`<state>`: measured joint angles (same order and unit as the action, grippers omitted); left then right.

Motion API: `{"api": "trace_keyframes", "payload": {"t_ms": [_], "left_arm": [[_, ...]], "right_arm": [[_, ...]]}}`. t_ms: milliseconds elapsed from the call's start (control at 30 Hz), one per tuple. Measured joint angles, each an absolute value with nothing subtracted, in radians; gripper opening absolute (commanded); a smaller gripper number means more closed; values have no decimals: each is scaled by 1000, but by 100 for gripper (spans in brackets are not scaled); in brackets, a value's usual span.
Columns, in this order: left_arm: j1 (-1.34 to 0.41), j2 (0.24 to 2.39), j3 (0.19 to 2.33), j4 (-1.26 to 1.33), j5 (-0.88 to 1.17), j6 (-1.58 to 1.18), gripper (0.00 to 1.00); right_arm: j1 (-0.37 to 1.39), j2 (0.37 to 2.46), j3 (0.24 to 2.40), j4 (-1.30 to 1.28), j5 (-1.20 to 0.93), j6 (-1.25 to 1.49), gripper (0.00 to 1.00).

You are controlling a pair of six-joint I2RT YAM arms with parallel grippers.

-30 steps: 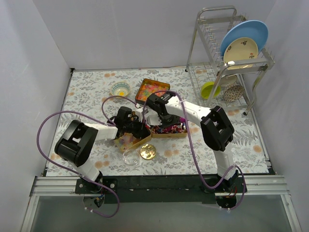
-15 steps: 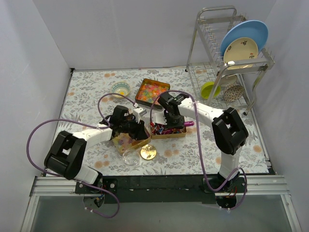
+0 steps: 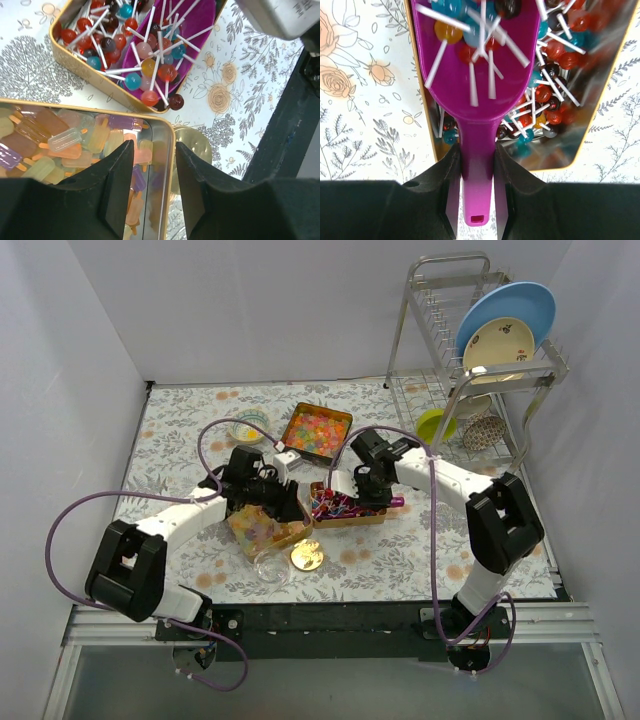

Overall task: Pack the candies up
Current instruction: Adjust the storage box at the center of the board.

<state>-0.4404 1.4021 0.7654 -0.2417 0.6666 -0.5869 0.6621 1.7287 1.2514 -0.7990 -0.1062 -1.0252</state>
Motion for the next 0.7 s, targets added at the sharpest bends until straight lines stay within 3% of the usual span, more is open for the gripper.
{"api": "trace_keyframes", "payload": {"t_ms": [700], "left_arm": [[-326, 1491, 1098, -379, 636, -543, 42]], "right_arm": [[525, 1667, 1163, -691, -239, -1030, 1]]}}
